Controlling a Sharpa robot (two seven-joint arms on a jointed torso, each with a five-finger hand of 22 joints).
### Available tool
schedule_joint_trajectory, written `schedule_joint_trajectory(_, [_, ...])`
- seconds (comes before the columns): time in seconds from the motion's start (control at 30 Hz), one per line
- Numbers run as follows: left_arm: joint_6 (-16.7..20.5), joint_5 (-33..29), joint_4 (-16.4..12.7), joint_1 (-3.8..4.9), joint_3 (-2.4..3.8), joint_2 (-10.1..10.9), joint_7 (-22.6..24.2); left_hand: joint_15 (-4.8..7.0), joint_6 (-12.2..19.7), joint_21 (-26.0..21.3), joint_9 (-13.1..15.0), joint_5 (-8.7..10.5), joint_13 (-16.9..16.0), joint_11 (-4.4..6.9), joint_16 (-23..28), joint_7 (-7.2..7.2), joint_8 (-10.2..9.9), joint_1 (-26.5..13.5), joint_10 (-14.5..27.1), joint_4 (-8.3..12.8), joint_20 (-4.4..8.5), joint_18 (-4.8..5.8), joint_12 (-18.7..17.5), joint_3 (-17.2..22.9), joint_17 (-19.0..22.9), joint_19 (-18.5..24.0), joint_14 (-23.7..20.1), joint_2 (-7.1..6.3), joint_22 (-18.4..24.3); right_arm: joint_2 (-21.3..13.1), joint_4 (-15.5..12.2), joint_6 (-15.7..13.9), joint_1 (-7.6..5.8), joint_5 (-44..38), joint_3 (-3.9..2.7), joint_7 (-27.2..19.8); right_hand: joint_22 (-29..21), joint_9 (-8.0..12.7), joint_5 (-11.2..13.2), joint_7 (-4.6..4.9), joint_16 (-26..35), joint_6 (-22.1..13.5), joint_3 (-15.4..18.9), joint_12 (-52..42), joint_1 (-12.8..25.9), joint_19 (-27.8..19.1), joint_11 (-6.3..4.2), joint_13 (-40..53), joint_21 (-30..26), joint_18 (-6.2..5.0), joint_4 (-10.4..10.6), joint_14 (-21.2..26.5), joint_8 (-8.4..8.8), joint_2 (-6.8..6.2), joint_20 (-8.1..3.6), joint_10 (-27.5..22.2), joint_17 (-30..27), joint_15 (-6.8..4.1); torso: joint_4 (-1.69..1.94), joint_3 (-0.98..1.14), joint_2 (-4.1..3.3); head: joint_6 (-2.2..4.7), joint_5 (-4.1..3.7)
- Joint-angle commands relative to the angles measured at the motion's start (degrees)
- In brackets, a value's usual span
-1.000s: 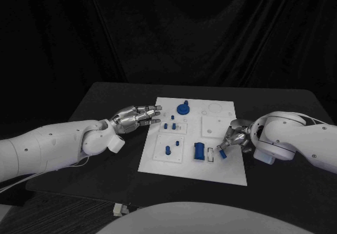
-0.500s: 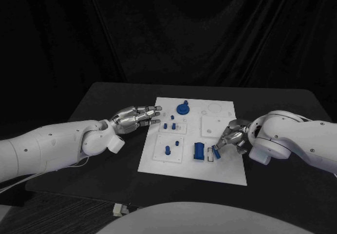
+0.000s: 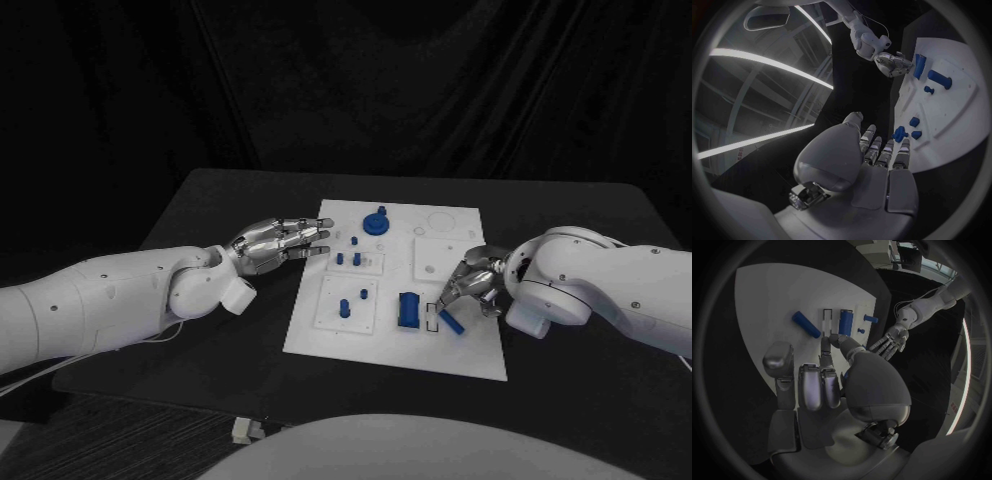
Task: Assemble the parts on the task board
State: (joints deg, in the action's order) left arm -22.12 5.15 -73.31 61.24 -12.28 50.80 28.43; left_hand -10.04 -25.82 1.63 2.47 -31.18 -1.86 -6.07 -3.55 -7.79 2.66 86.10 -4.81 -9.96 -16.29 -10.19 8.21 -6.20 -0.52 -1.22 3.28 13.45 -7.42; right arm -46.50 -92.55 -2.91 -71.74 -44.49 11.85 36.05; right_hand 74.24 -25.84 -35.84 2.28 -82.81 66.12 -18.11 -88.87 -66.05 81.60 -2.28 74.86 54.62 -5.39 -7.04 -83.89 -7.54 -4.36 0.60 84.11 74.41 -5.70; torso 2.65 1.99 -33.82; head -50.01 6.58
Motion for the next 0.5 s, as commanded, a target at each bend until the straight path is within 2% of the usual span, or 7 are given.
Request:
schedule_joint_trajectory(0.03, [-0.92,-0.08,-0.02,-0.07,0.05,-0.10,0.41,0.08,-0.55,-0.39,0.31,-1.07,0.08,-0.50,-0.81,0.00,0.14,-0.03,0.21,0.08,-0.14,0.10,1.10,2.62,-0.65,-0.82,-0.52,-0.34,-0.17,0.08,0.08,-0.09,0.21,0.25,-0.01,1.04,7.68,-1.25,0.14,-0.21,-0.14,-0.01,-2.31,-1.13,-0.33,0.40,-0.34,15.14,0.40,-0.69,0.12,-3.53,-1.48,1.16,-0.23,5.89,1.00,-0.34,0.01,0.01,-0.03,0.01,-0.02])
schedule_joint_trajectory(0.1, [-0.96,-0.08,-0.01,-0.07,0.05,-0.10,0.38,0.08,-0.55,-0.39,0.31,-1.07,0.08,-0.50,-0.81,0.00,0.14,-0.03,0.21,0.08,-0.14,0.10,1.10,2.62,-0.65,-0.82,-0.52,-0.34,-0.17,0.06,0.04,-0.09,0.28,-0.72,-0.01,1.01,7.63,-1.34,0.88,-0.16,-0.08,-0.30,-2.34,-1.13,-0.19,0.34,-0.30,15.14,0.18,-0.72,0.14,-3.49,-1.47,1.26,-0.22,5.89,0.89,-0.32,0.01,0.01,-0.03,0.01,0.01])
schedule_joint_trajectory(0.23, [-1.02,-0.08,-0.01,-0.07,0.05,-0.08,0.35,0.08,-0.55,-0.39,0.31,-1.07,0.08,-0.50,-0.81,0.00,0.14,-0.03,0.21,0.08,-0.14,0.10,1.10,2.62,-0.65,-0.82,-0.52,-0.34,-0.17,-0.49,-0.93,-0.90,0.35,-5.16,-0.01,0.26,7.44,-1.60,8.67,-0.16,-0.01,-1.99,-1.23,-1.13,1.55,0.09,-0.21,15.14,-0.63,-0.79,1.51,-3.46,-1.19,1.53,-0.07,5.89,0.78,-0.22,-0.02,0.02,-0.01,0.01,0.12])
schedule_joint_trajectory(0.27, [-1.05,-0.08,0.00,-0.07,0.05,-0.07,0.35,0.08,-0.55,-0.39,0.31,-1.07,0.08,-0.50,-0.81,0.00,0.14,-0.03,0.21,0.08,-0.14,0.10,1.10,2.62,-0.65,-0.82,-0.52,-0.34,-0.17,-0.81,-1.50,-1.47,0.36,-7.26,-0.01,-0.09,7.46,-1.35,14.25,0.05,-0.02,-3.06,0.01,-1.13,3.18,0.10,-0.02,15.14,-0.61,-0.73,2.99,-3.47,-0.97,1.12,0.08,5.89,0.80,-0.06,-0.02,0.01,0.00,0.01,0.12])
schedule_joint_trajectory(0.33, [-1.10,-0.08,0.03,-0.07,0.05,-0.08,0.32,0.08,-0.46,-0.39,0.30,-1.04,0.09,-0.53,-0.85,-0.06,0.12,-0.17,0.22,0.12,-0.14,0.07,1.08,2.76,-0.66,-0.83,-0.52,-0.42,-0.17,-1.40,-2.44,-2.45,0.35,-10.56,-0.02,-0.77,7.48,-1.32,19.99,0.26,-0.03,-3.82,1.62,-1.13,4.41,0.14,0.15,15.14,-0.63,-0.73,4.74,-3.48,-1.45,0.16,0.22,5.89,0.80,0.08,-0.03,0.01,0.01,0.01,0.02])
schedule_joint_trajectory(0.43, [-1.23,-0.08,0.09,-0.08,0.05,-0.10,0.22,0.08,-0.45,-0.37,0.29,-1.04,0.10,-0.53,-0.84,-0.06,0.12,-0.19,0.24,0.13,-0.15,0.07,1.05,2.78,-0.65,-0.85,-0.53,-0.43,-0.25,-2.99,-4.70,-4.16,0.11,-20.01,-0.02,-2.23,7.83,-1.17,23.33,0.73,-0.52,-5.27,3.89,-1.13,6.32,0.58,0.49,15.14,0.76,-0.48,7.76,-3.69,-1.59,-1.61,0.37,5.89,1.69,0.34,-0.04,0.01,0.00,0.01,-0.10])
schedule_joint_trajectory(0.5, [-1.27,-0.08,0.10,-0.08,0.05,-0.10,0.19,0.08,-0.45,-0.37,0.29,-1.04,0.10,-0.53,-0.84,-0.06,0.12,-0.19,0.24,0.13,-0.15,0.07,1.05,2.78,-0.65,-0.85,-0.53,-0.43,-0.25,-3.80,-5.85,-4.26,-0.04,-25.09,-0.02,-2.63,7.99,-1.05,23.11,0.79,-0.76,-6.63,4.93,-1.13,4.77,0.81,0.65,15.14,1.38,-0.49,11.03,-3.75,-2.25,-2.87,0.41,5.89,2.02,0.41,-0.02,0.01,-0.03,0.01,-0.02])
